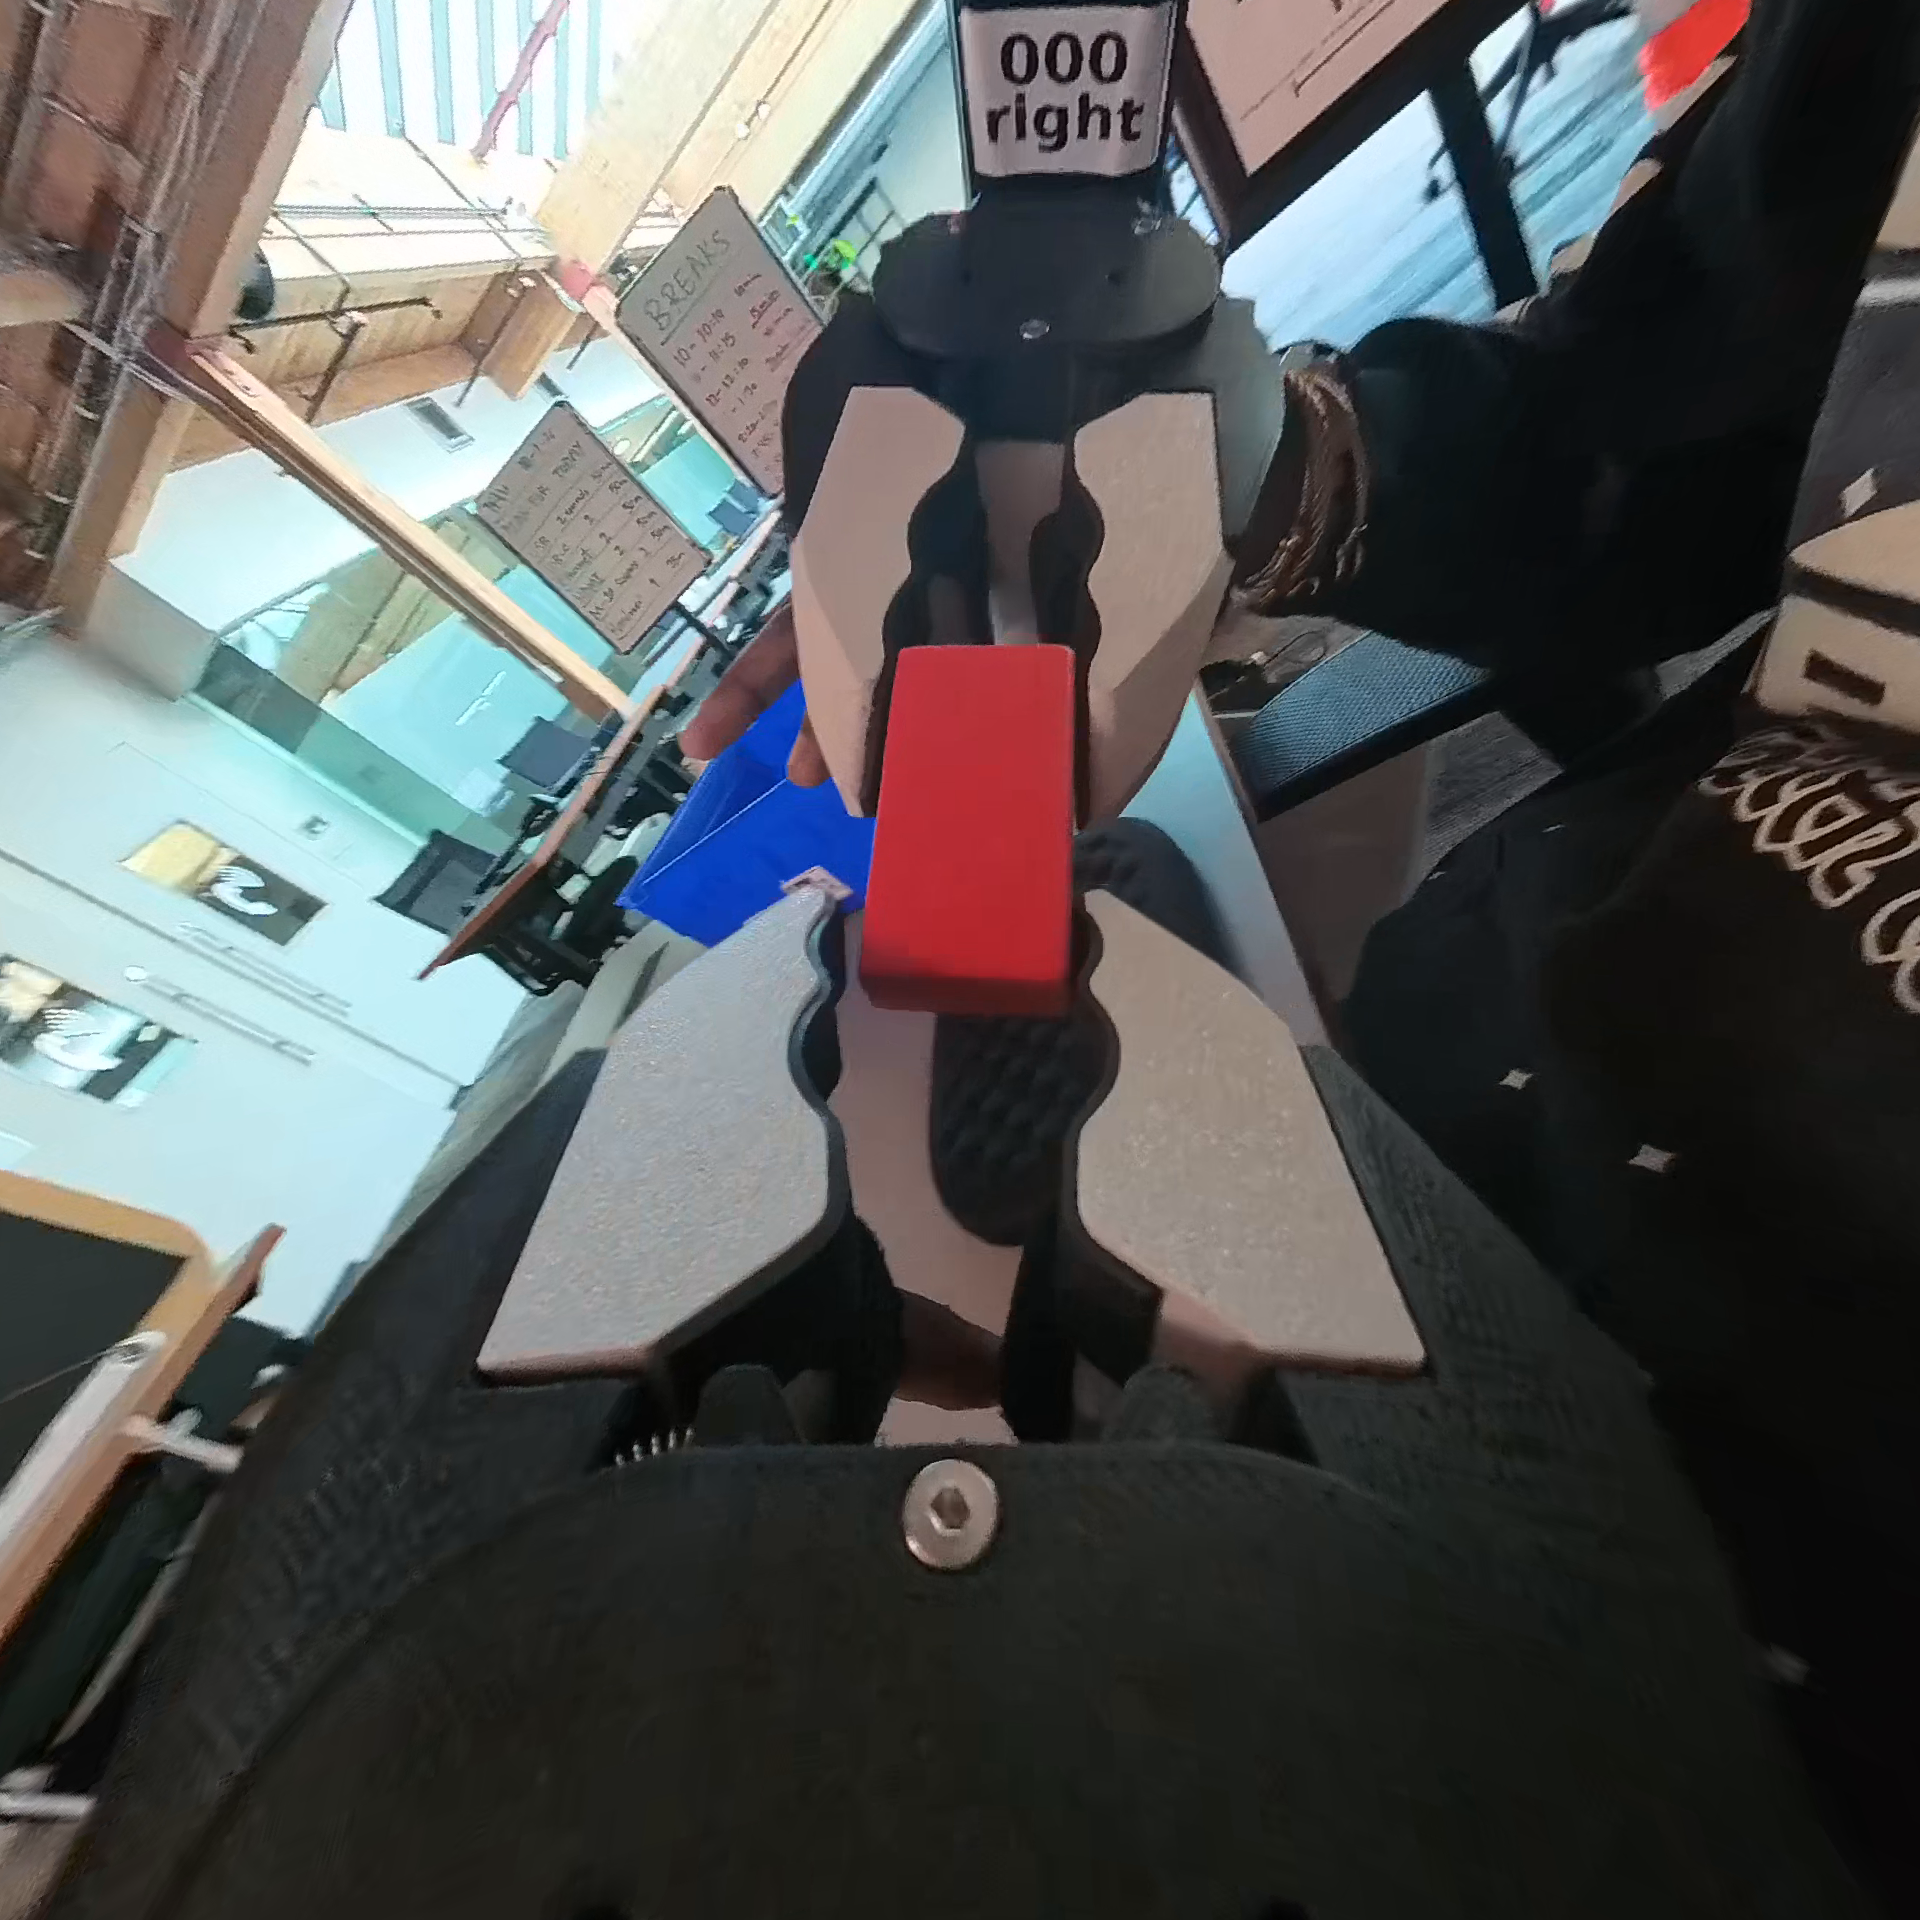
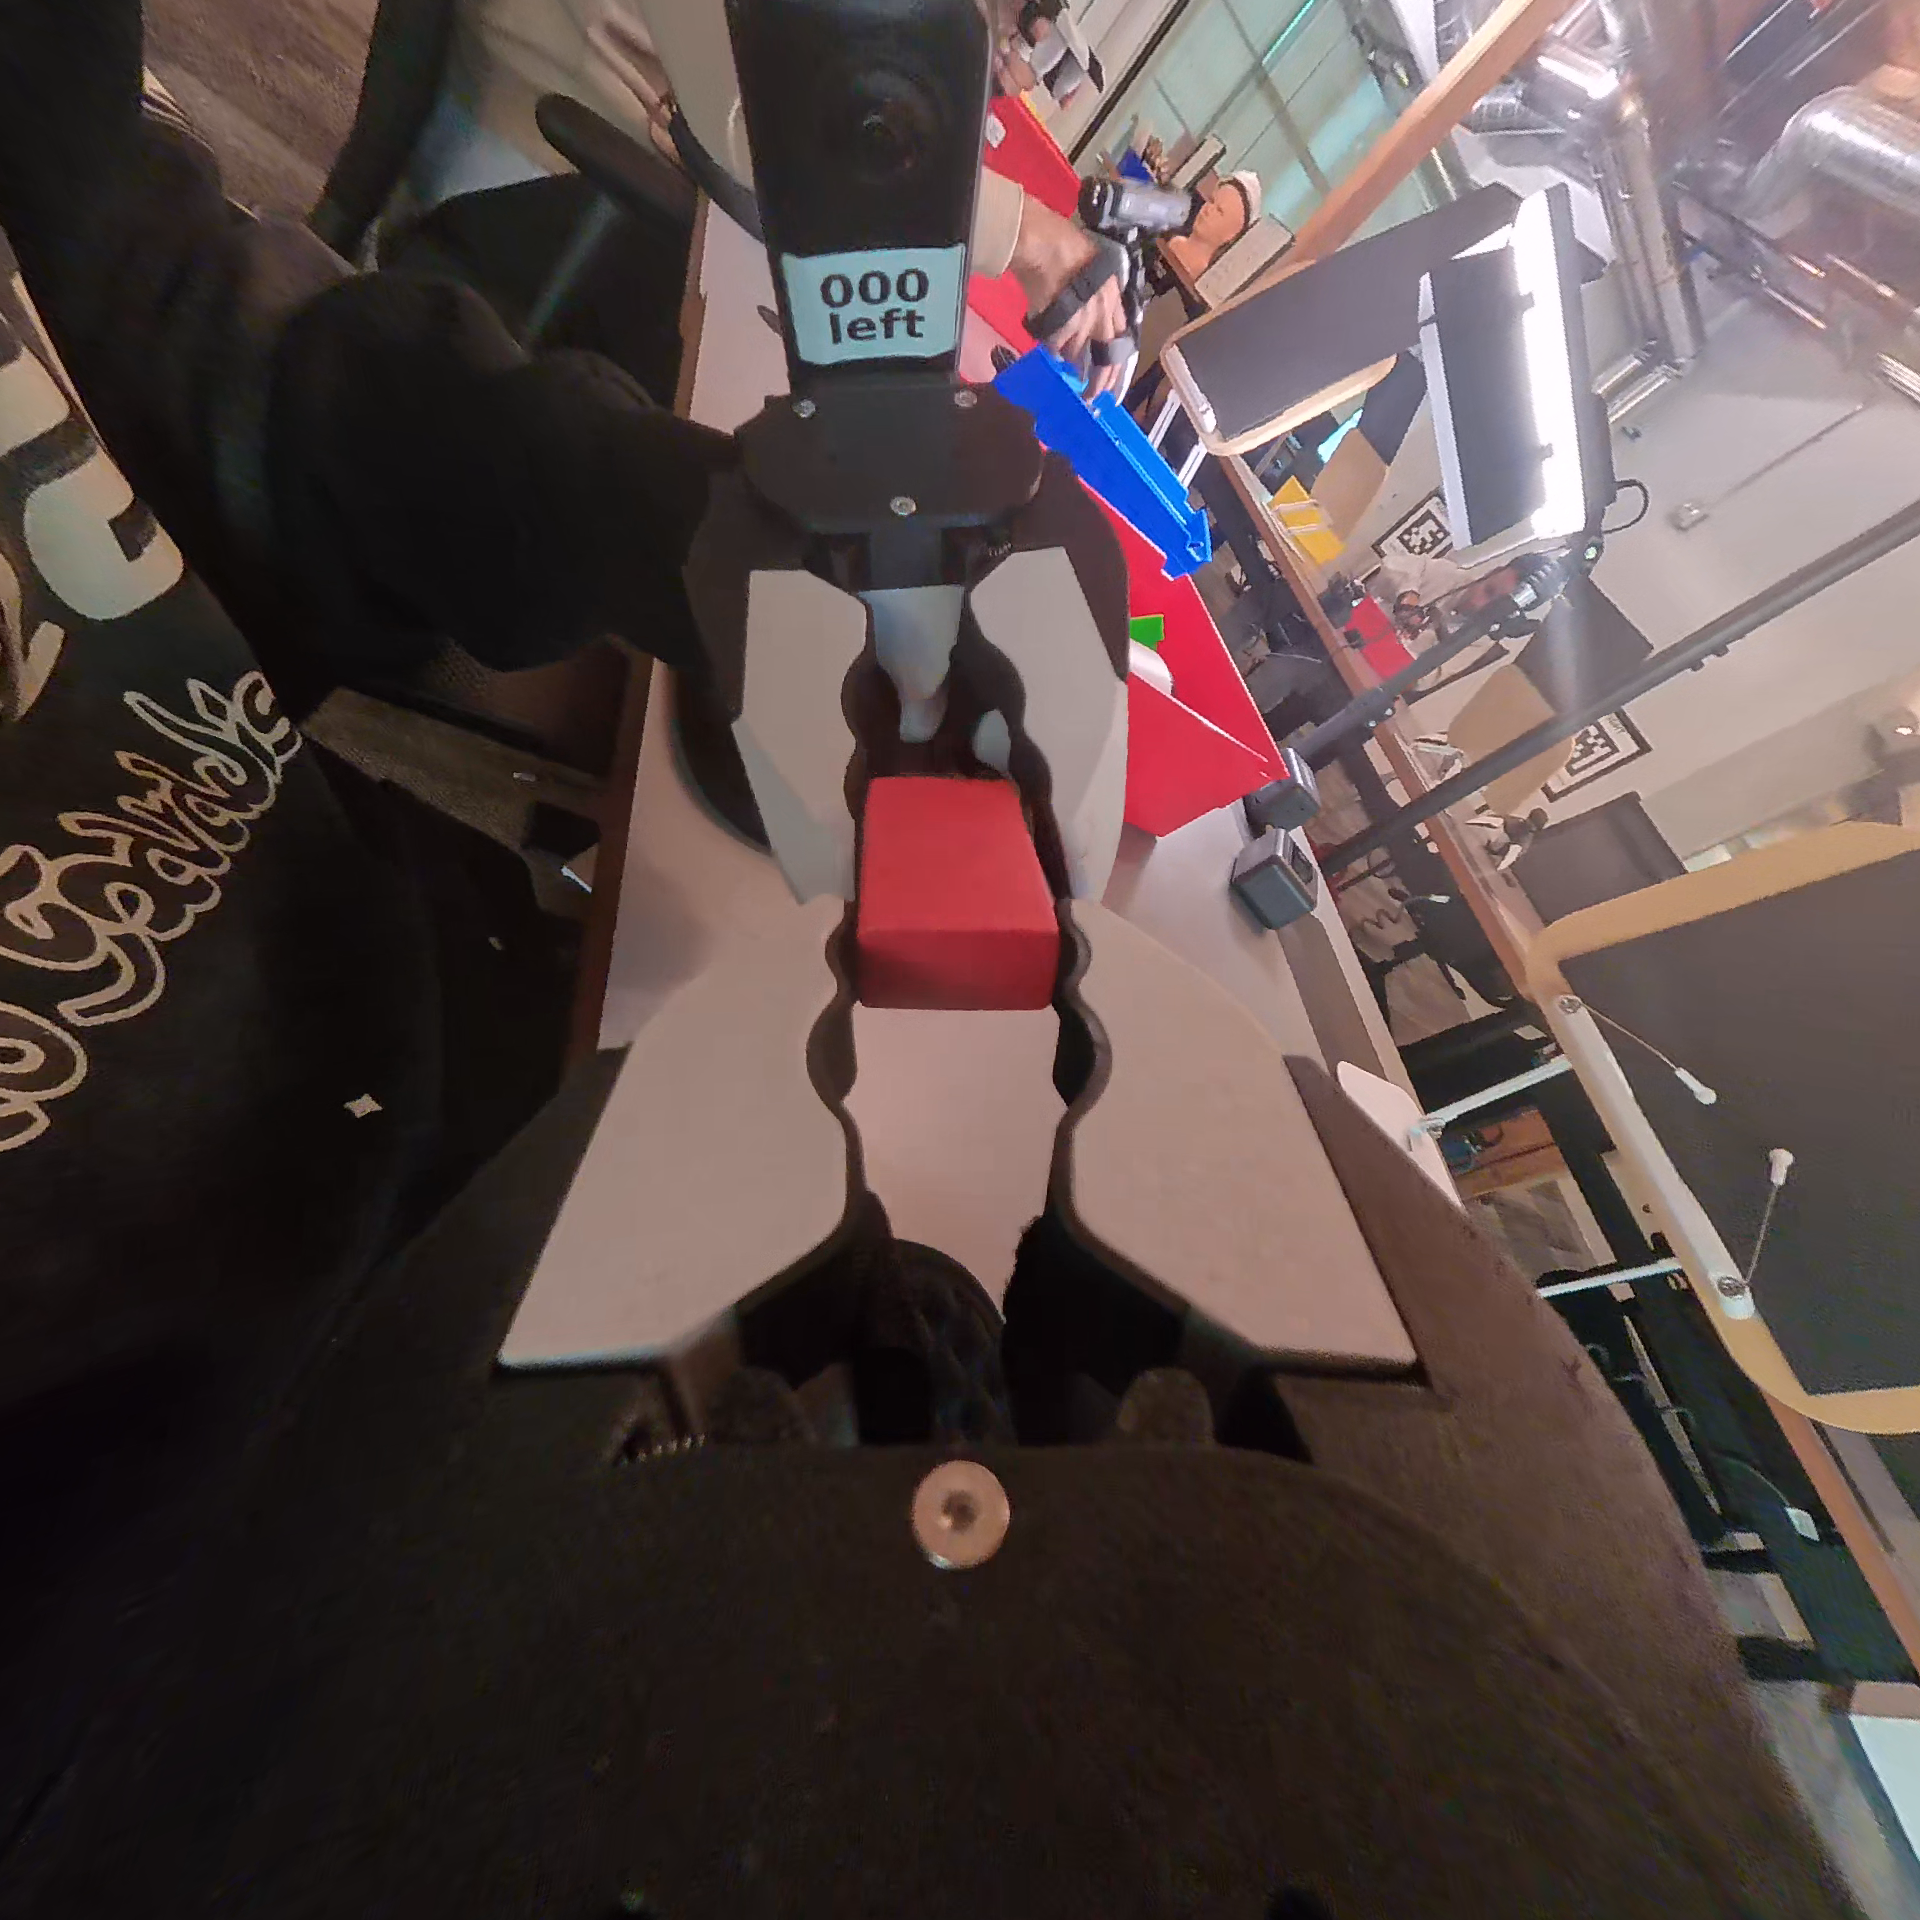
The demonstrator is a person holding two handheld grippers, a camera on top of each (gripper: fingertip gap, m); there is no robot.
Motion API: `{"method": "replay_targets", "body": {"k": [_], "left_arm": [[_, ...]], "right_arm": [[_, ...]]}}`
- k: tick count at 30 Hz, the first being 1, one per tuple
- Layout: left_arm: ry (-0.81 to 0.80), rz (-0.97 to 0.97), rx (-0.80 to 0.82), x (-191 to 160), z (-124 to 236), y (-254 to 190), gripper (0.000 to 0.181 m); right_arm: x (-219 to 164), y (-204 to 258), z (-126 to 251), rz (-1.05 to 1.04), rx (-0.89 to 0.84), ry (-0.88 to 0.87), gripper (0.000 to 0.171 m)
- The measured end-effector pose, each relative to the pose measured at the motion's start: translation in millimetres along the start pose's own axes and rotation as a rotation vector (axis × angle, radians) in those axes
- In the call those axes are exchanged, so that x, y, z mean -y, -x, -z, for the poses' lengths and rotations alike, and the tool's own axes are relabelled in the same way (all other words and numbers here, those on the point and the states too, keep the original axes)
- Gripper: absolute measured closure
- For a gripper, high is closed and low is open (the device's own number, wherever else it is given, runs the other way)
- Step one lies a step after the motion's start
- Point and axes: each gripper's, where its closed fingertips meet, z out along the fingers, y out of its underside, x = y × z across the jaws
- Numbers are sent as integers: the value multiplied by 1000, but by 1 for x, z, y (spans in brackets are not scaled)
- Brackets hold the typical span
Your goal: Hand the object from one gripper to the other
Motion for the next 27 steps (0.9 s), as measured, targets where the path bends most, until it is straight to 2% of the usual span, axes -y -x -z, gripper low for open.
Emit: {"method": "replay_targets", "body": {"k": [5, 11, 20, 23, 27], "left_arm": [[1, -70, 54, 1, 3, 6, 132], [2, -296, 186, 7, 9, 18, 121], [127, -578, 234, 3, 3, 16, 128], [128, -610, 238, 7, 0, 14, 138], [109, -626, 258, 17, -2, 12, 158]], "right_arm": [[0, -1, 0, -11, -3, 4, 136], [0, -5, 1, -119, 17, -31, 136], [0, -8, 2, -235, 47, -65, 136], [4, -6, 2, -402, 132, -131, 136], [8, -3, 3, -788, 352, -260, 136]]}}
